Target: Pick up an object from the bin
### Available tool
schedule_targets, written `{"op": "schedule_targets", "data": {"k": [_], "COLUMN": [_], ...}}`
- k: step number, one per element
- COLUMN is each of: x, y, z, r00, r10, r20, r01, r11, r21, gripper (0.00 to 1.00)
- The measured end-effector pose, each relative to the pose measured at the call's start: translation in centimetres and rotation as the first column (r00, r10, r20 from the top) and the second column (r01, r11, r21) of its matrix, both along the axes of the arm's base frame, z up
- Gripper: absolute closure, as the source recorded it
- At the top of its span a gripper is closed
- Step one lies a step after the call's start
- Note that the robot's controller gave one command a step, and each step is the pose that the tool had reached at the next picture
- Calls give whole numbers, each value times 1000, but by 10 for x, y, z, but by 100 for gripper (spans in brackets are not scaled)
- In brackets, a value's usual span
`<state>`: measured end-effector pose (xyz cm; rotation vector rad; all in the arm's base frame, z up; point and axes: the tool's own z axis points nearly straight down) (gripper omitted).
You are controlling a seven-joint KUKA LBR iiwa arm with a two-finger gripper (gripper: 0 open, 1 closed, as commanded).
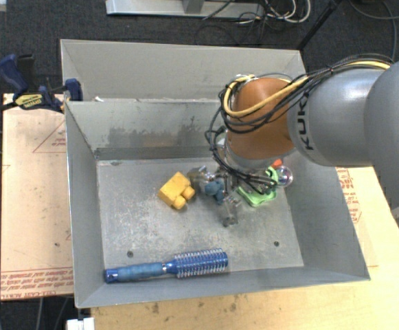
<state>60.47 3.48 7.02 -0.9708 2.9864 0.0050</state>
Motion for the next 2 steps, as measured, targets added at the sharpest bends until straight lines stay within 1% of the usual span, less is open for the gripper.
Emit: {"op": "schedule_targets", "data": {"k": [1,2], "x": [51,-2], "y": [-31,-38], "z": [11,-1], "r00": [997,997], "r10": [-73,80], "r20": [9,-2], "r01": [73,-80], "r11": [997,997], "r21": [-2,-2], "gripper": [0,0]}}
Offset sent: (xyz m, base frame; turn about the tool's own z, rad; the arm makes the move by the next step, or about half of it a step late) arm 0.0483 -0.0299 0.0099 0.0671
